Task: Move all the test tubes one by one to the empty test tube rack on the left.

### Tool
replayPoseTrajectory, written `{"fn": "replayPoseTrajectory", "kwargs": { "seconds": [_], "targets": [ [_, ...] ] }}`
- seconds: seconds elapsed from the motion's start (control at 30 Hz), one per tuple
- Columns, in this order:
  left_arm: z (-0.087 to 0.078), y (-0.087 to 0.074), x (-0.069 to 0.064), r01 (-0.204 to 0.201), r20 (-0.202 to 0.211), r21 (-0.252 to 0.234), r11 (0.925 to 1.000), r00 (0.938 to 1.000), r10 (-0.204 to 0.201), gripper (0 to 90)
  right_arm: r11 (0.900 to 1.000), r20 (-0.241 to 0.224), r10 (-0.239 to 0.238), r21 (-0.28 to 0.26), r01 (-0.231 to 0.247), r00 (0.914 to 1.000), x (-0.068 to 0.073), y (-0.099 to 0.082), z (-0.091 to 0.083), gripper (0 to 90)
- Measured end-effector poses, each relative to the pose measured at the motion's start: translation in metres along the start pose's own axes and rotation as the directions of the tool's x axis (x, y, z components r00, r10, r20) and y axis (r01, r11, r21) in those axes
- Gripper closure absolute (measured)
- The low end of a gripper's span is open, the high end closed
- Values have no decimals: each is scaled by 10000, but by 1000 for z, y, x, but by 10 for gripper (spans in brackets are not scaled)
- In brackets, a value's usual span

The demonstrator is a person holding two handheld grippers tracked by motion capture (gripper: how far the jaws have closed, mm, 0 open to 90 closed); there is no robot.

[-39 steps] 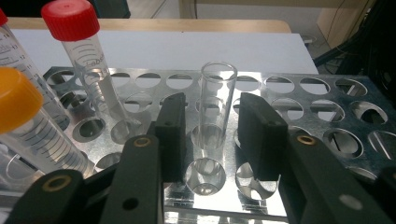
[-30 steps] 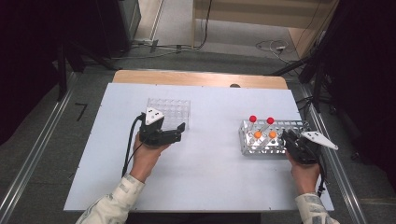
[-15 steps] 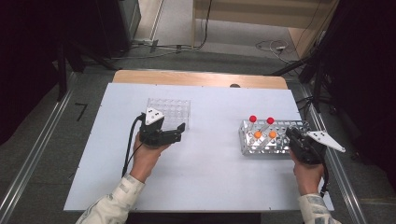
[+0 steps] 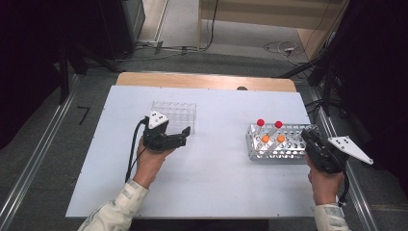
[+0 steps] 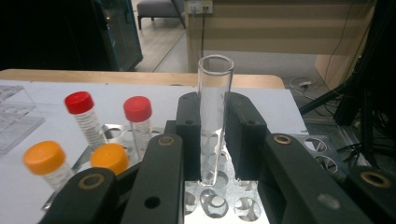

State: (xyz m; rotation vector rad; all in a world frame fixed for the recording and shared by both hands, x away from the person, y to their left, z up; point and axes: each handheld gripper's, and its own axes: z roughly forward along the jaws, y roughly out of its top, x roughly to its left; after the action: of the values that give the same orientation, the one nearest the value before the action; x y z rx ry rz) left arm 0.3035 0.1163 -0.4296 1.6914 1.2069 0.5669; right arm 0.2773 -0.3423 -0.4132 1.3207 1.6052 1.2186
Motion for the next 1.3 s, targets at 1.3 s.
{"fn": "replayPoseTrajectory", "kwargs": {
  "seconds": [1.3],
  "targets": [
    [3, -4, -6, -107, 73, 128, 9999, 9999, 106, 169, 9908, -3139, -818, 772, 1113, 9459, 79, -27, -19, 737]
  ]
}}
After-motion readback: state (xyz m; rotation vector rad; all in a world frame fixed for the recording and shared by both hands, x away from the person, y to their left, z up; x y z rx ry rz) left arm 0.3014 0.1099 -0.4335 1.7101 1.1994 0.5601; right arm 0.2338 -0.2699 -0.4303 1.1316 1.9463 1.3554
